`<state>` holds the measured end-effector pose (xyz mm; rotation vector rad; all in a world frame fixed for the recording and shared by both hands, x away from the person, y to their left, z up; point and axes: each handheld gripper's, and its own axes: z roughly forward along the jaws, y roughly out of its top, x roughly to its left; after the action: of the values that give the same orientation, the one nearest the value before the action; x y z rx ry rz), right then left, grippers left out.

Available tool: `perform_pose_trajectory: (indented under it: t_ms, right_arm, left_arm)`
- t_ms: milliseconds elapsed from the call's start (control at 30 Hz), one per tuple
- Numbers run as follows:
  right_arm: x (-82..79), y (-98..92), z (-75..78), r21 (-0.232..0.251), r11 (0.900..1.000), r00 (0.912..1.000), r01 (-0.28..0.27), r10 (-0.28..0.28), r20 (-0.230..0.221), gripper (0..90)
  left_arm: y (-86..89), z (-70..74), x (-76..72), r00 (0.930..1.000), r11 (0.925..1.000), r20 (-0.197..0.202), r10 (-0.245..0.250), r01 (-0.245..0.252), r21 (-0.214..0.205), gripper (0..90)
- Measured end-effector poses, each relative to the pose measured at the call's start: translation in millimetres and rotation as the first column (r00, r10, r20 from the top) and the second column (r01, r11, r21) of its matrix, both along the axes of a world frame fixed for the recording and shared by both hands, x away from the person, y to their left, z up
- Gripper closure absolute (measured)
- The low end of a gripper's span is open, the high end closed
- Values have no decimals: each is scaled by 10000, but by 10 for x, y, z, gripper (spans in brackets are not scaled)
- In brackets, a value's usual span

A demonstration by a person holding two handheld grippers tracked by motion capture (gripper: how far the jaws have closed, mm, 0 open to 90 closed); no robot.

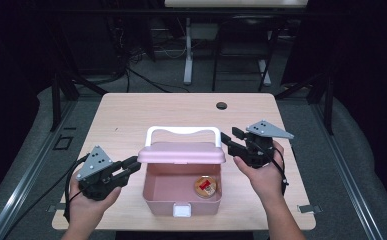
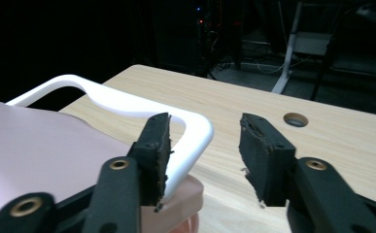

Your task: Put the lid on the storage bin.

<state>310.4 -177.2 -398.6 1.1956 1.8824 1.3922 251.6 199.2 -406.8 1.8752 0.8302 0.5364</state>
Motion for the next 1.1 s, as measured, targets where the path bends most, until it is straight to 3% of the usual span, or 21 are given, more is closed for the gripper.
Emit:
perform_pose_trajectory:
  t_ms: [433,1100]
  right_arm:
    - [-2,-50,5,55,9996,9987,271,-274,435,453]
    - [33,-36,-17,90,9996,9990,277,-280,352,455]
  left_arm:
    - [13,-56,-46,9999,10000,-131,-15,14,-91,771]
    - [14,-117,-129,9996,9999,-277,-49,53,146,773]
